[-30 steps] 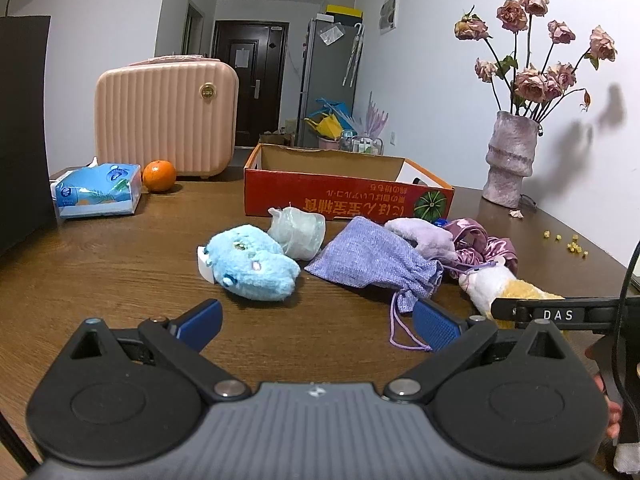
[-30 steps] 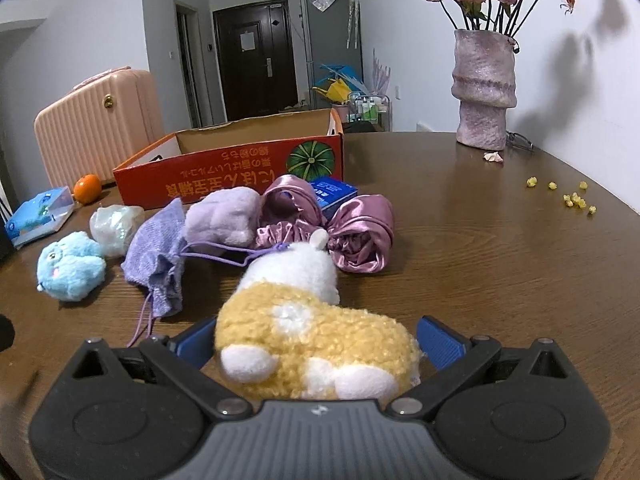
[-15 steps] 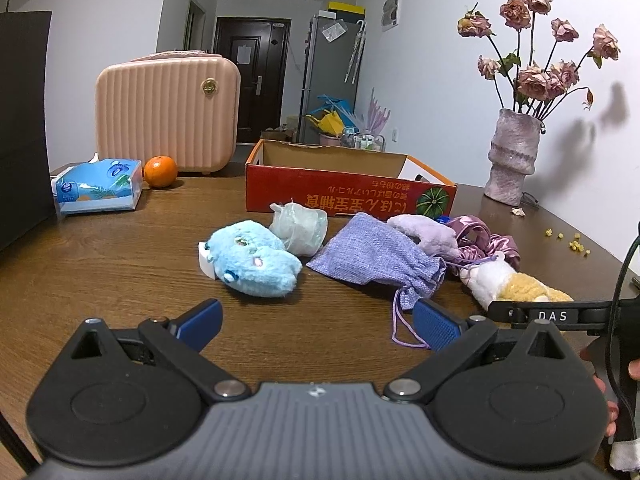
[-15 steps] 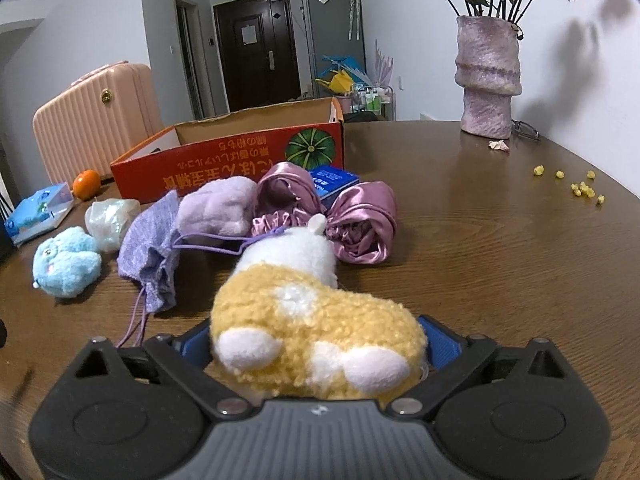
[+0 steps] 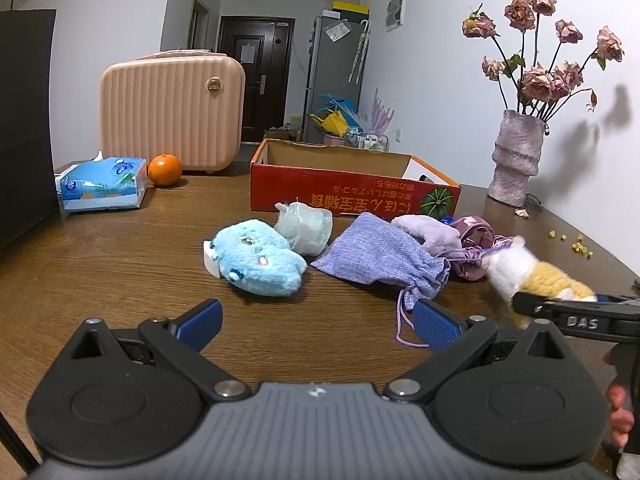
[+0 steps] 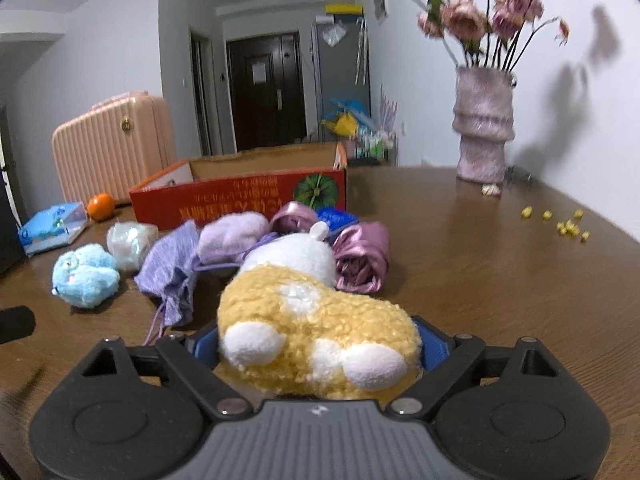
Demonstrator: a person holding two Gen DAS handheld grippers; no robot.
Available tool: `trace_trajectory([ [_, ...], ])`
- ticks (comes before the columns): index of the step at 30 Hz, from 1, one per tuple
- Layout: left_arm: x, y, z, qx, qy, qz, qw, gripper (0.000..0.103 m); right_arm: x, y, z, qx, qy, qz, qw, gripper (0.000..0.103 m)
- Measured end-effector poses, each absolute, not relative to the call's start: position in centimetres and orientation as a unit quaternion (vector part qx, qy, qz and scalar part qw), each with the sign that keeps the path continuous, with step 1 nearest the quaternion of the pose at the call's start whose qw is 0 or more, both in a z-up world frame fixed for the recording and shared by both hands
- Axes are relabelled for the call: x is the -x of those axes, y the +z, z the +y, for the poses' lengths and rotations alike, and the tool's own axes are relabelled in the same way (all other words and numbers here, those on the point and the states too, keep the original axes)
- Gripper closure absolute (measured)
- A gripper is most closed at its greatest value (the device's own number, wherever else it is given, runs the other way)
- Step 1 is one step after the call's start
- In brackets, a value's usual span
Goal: Organize soft objects
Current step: 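Lower the right gripper onto the yellow plush dog and close it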
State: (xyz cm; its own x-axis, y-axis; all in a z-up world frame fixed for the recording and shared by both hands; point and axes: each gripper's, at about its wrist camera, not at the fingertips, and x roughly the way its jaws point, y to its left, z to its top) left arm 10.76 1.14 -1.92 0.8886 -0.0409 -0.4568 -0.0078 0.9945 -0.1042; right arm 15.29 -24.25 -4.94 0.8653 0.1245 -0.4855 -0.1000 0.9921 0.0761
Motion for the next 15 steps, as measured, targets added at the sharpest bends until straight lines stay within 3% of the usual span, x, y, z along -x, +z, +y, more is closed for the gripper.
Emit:
trace_trajectory([
  [15, -11.4, -0.9, 1.5, 0.014, 0.008, 0.235, 0.972, 0.000, -14.5, -2.7, -26.3, -0.020, 0.030, 0.190, 0.981, 0.011],
])
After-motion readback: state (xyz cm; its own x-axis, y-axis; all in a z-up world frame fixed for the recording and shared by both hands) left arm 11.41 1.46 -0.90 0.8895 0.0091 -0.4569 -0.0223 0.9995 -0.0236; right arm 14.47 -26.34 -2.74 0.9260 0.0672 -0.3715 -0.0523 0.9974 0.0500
